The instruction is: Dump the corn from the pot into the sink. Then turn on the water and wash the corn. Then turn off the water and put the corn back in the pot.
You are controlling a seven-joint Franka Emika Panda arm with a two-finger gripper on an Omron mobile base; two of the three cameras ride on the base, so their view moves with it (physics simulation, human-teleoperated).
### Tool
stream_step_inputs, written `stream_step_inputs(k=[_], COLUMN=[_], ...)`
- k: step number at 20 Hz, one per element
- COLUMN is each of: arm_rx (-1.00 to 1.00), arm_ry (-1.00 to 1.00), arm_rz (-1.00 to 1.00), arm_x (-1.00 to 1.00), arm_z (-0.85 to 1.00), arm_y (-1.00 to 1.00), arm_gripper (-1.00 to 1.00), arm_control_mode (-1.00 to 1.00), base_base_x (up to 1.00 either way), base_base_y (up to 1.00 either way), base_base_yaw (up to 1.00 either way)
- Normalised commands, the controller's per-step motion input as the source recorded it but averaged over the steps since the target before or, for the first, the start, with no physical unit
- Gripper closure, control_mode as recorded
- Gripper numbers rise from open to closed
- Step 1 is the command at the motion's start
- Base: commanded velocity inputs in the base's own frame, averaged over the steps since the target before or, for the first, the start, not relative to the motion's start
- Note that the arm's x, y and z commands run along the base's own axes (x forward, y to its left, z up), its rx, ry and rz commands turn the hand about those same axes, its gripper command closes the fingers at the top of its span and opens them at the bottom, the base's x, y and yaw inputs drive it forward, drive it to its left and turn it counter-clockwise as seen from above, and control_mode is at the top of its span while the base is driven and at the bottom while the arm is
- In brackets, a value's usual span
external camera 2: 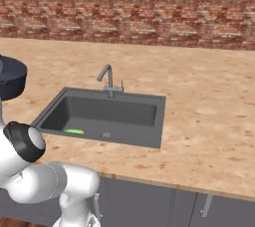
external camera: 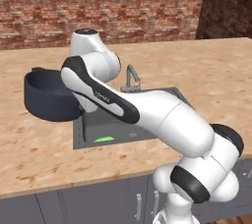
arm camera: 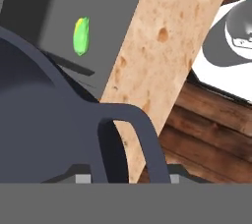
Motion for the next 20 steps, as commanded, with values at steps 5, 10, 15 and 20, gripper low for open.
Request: stream_step_inputs(k=[5,10,15,20], arm_rx=[-0.01,0.0,0.0,0.0], arm_ry=[-0.13,-0.03,0.02,0.07], arm_rz=[0.0,0.0,0.0,0.0], arm_x=[-0.29,-0.13,0.06,0.18], arm_z=[-0.73,-0.64,-0.35,-0.24], arm_y=[-0.07,0.0,0.0,0.21], arm_gripper=[1.0,1.0,1.0,1.0], arm_control_mode=[-1.0,-1.0,-1.0,-1.0], base_base_x=[0.0,0.0,0.0,0.0], base_base_y=[0.0,0.0,0.0,0.0], base_base_yaw=[0.0,0.0,0.0,0.0])
